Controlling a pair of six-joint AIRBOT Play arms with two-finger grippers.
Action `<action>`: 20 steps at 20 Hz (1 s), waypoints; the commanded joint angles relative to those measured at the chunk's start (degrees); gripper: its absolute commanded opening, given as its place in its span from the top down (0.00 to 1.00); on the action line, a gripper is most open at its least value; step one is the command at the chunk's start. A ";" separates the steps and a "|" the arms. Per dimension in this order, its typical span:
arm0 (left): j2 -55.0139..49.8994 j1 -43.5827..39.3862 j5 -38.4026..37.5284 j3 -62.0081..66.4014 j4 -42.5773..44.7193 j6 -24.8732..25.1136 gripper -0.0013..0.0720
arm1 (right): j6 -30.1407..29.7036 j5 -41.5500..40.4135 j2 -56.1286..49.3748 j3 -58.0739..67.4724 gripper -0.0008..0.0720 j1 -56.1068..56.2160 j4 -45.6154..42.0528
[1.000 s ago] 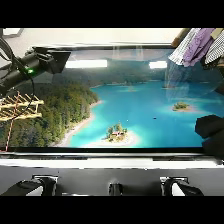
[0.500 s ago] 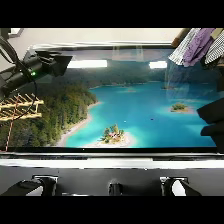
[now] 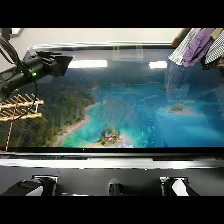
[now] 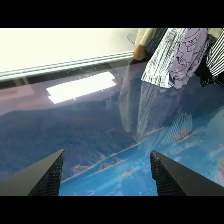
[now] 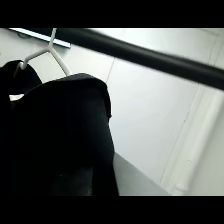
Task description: Fold the clothes and pants, and hang the long-sleeved shirts on hangers.
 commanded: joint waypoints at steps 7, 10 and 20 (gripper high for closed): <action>-0.02 -0.04 -0.02 -0.02 0.00 -0.04 0.15 | 0.24 7.89 1.16 0.02 0.78 -1.20 11.06; -0.02 -0.02 0.02 -0.02 0.00 -0.04 0.15 | 0.26 7.80 5.11 0.02 0.28 -1.20 11.52; 0.04 0.35 -0.02 -0.02 0.02 -4.26 0.15 | -5.73 -13.79 12.09 0.02 0.11 -0.59 63.91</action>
